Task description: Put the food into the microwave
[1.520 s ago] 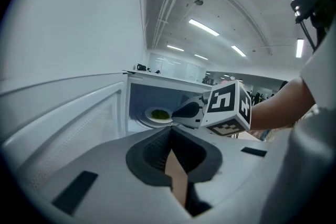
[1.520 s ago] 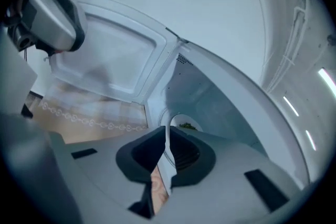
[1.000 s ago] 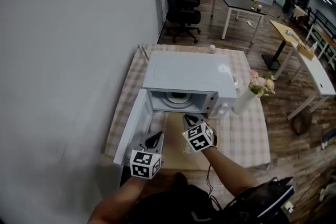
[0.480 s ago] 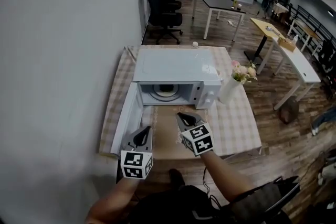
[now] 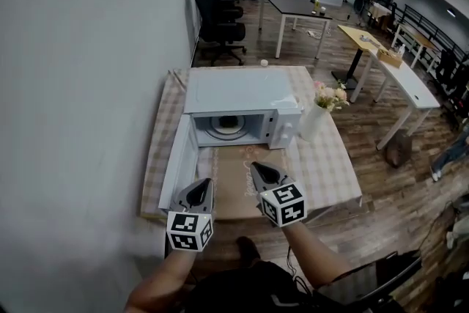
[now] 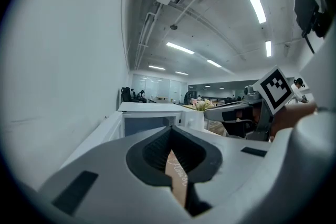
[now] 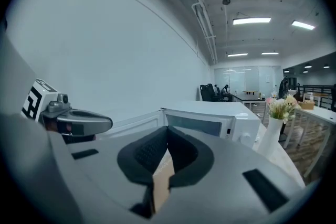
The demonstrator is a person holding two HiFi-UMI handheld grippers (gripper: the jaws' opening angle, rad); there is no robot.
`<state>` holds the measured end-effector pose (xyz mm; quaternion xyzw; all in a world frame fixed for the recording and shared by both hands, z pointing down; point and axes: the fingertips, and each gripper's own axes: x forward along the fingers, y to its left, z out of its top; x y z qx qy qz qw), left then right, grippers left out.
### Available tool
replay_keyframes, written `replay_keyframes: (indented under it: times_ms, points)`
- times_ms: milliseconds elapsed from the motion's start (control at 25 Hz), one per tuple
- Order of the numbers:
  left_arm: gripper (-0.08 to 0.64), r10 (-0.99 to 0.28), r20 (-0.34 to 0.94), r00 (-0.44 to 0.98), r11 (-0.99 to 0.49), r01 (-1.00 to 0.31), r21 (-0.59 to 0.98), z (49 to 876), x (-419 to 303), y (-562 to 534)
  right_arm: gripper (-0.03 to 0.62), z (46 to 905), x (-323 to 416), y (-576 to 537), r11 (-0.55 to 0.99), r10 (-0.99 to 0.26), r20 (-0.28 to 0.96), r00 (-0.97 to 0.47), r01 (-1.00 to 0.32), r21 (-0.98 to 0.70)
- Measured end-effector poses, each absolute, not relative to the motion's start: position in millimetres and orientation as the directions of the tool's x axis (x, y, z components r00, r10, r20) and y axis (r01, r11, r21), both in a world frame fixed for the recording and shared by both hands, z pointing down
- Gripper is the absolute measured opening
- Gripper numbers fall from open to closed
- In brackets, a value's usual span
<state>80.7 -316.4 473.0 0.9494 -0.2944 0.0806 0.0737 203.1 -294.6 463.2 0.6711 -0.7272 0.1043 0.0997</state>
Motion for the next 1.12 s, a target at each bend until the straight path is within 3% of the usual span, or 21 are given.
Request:
replay_keyframes:
  times_ms: [480,1120]
  points:
    - [0.008,-0.546,0.166,0.821,-0.822,-0.563,0.083,453.1,61.2,-317.0,0.008,445.2,188.8,-285.1,0.045,-0.972,0.232,-0.043,-0.999,0.003]
    - [0.008,-0.54,0.169,0.824,-0.83,-0.555,0.056,446.0,55.2,-318.6,0.008,450.2,184.4,-278.9,0.026,-0.966,0.256,-0.035,-0.999,-0.039]
